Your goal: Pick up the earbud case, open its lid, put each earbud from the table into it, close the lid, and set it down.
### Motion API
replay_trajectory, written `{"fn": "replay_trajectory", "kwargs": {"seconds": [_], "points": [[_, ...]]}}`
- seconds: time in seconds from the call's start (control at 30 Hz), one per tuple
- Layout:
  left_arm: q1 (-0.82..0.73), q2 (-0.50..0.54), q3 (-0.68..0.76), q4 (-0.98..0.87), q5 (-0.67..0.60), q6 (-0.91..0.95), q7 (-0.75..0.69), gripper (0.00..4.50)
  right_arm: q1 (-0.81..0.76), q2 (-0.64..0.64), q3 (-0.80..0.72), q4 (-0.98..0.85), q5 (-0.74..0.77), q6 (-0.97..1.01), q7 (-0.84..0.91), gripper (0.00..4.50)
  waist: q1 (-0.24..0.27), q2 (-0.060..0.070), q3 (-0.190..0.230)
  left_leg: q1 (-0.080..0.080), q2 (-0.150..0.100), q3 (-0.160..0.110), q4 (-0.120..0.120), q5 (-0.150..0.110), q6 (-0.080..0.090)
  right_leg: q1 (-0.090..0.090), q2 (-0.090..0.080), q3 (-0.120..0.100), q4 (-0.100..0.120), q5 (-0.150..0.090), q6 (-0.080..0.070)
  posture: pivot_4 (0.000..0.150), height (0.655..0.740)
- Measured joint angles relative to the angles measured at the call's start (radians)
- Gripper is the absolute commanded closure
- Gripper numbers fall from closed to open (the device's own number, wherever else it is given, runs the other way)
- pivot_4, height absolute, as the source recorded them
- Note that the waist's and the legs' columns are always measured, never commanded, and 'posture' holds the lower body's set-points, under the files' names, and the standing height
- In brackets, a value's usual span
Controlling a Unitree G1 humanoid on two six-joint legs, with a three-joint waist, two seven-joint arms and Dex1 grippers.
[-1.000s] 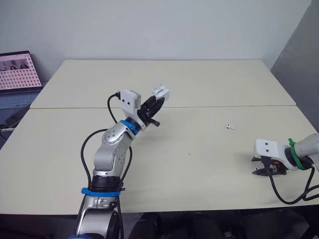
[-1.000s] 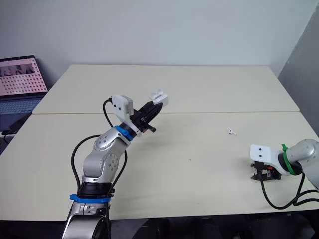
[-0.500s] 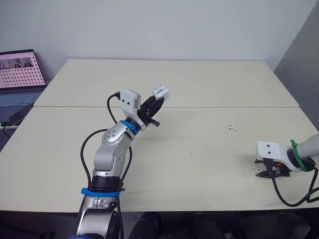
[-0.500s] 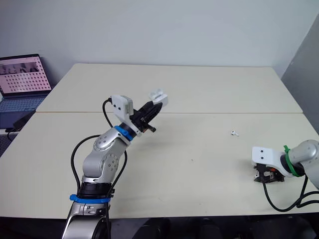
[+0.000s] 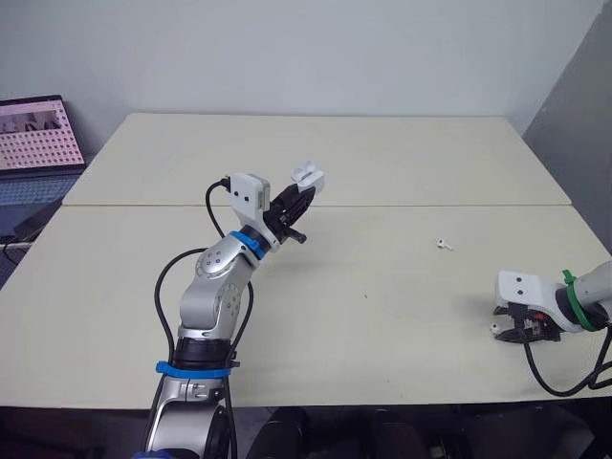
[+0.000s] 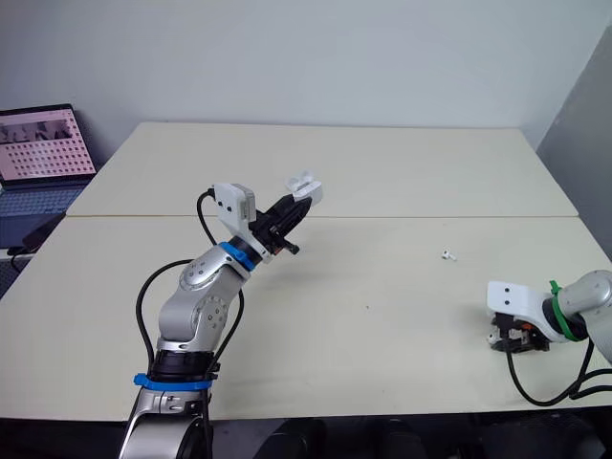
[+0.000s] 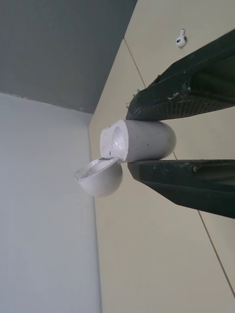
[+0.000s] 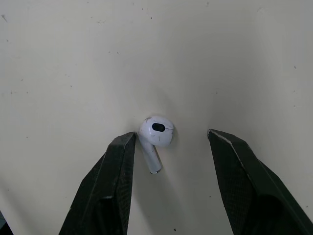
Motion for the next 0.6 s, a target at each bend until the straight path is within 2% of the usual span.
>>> {"fn": "replay_trajectory", "kwargs": {"seconds": [0.13, 0.37, 0.43, 0.5, 0.6], "points": [[0.0, -0.001, -0.001, 0.0, 0.0, 0.0, 0.0, 3.77, 0.008, 0.01, -0.002, -0.026, 0.001, 0.015, 0.0, 4.03, -0.005, -0.002, -0.001, 0.0, 0.001, 0.0, 0.0, 0.0, 0.0, 0.0, 0.001, 0.0, 0.0, 0.0, 0.0, 0.15, 0.74], [0.0, -0.002, -0.004, 0.0, 0.0, 0.0, -0.001, 3.77, 0.001, 0.053, -0.026, -0.025, 0.014, 0.048, -0.002, 4.09, -0.008, -0.003, -0.001, 0.0, 0.001, 0.0, 0.0, 0.0, 0.0, -0.001, 0.001, 0.0, 0.0, 0.0, 0.0, 0.15, 0.74], [0.002, -0.003, -0.009, 0.0, 0.0, 0.0, -0.004, 3.77, -0.028, 0.125, -0.04, -0.042, 0.062, 0.086, -0.014, 4.09, -0.015, -0.003, -0.001, 0.0, 0.002, 0.0, -0.001, 0.0, 0.0, -0.002, 0.002, 0.001, 0.001, 0.0, 0.0, 0.15, 0.74], [0.006, -0.007, -0.022, -0.001, 0.0, 0.0, -0.009, 3.77, -0.083, 0.248, -0.049, -0.094, 0.14, 0.144, -0.047, 4.09, -0.022, -0.002, -0.001, 0.0, 0.002, 0.001, -0.001, 0.0, 0.0, -0.003, 0.002, 0.001, 0.003, 0.0, 0.0, 0.15, 0.74], [0.014, -0.024, -0.039, -0.003, -0.003, -0.003, -0.028, 3.77, -0.24, 0.467, -0.12, -0.172, 0.282, 0.33, -0.184, 4.09, -0.027, -0.001, -0.001, -0.002, 0.003, 0.0, 0.0, 0.001, -0.003, -0.006, 0.003, 0.001, 0.004, 0.001, -0.001, 0.15, 0.74]]}}
